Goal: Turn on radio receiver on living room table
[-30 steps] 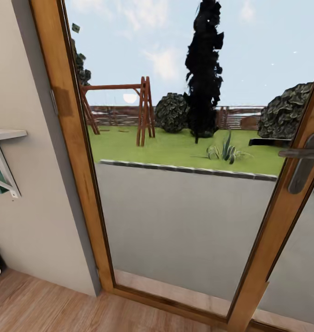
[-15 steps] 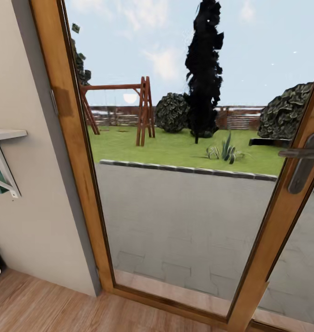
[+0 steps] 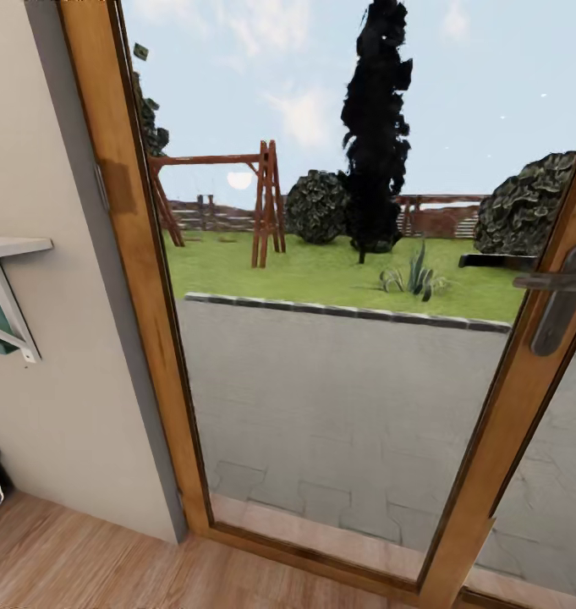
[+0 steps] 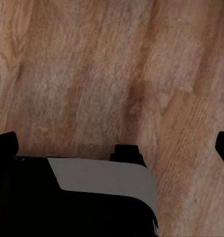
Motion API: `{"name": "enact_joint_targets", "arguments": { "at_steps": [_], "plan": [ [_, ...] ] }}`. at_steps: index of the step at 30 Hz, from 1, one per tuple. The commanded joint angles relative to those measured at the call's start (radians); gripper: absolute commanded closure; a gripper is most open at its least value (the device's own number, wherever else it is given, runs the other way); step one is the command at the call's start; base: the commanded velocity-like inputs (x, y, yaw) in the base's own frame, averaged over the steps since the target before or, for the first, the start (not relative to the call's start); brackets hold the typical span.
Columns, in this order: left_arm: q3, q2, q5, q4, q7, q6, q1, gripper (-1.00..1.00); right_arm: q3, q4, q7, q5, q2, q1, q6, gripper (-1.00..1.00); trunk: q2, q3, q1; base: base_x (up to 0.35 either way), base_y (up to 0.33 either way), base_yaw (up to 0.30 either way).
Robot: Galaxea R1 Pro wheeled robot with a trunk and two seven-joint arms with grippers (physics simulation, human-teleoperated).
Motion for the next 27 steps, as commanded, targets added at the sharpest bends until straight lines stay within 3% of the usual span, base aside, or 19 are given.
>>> {"name": "enact_joint_targets", "arguments": {
  "at_steps": [1, 6, 11, 18, 27],
  "plan": [
    [0.000, 0.002, -0.001, -0.024, 0.004, 0.001, 0.000, -1.00, 0.000, -0.015, 0.000, 0.011, 0.000, 0.000, 0.000, -1.00, 0.000, 0.000, 0.000, 0.000, 0.000, 0.193],
    [0.001, 0.004, 0.004, -0.111, 0.100, 0.057, 0.000, -1.00, -0.002, -0.072, -0.001, 0.065, 0.000, 0.000, 0.000, -1.00, 0.000, 0.000, 0.000, 0.000, 0.000, 0.273],
    [0.001, 0.018, 0.003, -0.237, 0.130, 0.152, -0.001, -1.00, -0.001, -0.126, -0.004, 0.088, 0.000, -0.001, -0.002, -1.00, 0.000, 0.000, 0.000, 0.000, 0.000, 0.297],
    [0.002, 0.036, 0.007, -0.291, 0.132, 0.164, -0.001, -1.00, -0.002, -0.156, -0.004, 0.124, 0.000, -0.003, -0.003, -1.00, 0.000, 0.000, 0.000, 0.000, 0.000, 0.300],
    [0.006, 0.039, 0.009, -0.332, 0.124, 0.140, -0.001, -1.00, -0.001, -0.175, 0.003, 0.130, 0.000, -0.007, -0.003, -1.00, 0.000, 0.000, 0.000, 0.000, 0.000, 0.300]
  ]
}}
